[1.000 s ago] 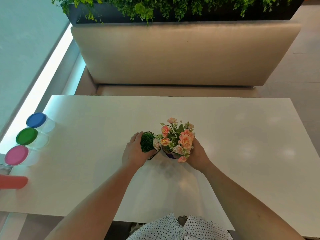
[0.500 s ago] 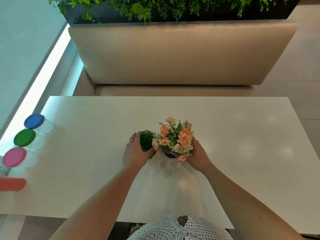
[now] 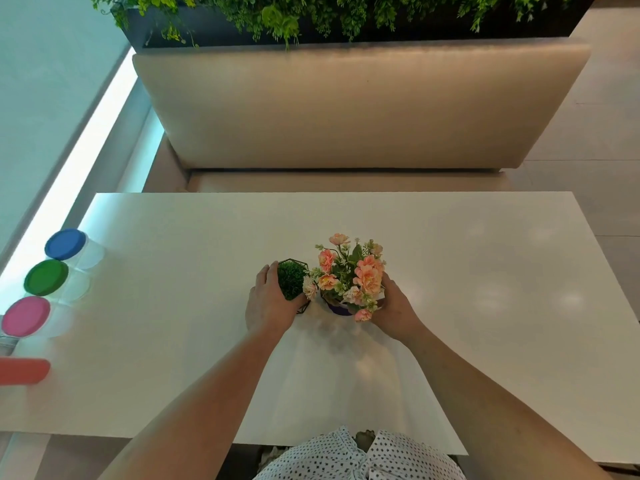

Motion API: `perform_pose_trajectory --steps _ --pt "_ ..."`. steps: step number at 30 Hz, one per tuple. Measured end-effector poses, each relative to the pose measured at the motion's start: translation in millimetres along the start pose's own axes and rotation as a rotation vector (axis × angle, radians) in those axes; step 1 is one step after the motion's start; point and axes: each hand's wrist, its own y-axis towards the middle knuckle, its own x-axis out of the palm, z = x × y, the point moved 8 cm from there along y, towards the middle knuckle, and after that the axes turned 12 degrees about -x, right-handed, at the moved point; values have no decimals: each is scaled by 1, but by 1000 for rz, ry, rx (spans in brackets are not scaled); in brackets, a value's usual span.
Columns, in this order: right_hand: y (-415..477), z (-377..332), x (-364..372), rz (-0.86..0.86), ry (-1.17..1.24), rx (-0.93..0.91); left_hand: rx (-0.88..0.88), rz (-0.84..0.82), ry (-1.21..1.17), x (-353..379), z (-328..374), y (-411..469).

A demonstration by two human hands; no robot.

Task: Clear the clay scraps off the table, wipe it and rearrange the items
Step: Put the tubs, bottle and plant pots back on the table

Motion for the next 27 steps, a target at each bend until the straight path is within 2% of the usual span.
perform_pose_trajectory --steps 12,19,27 --pt "-9 3 8 -27 147 14 24 -18 -8 0 -1 4" --pt "-6 13 -2 -9 9 -15 7 -17 -45 2 0 2" --pt "12 38 3 -117 -144 -29 18 -7 -83 0 2 -14"
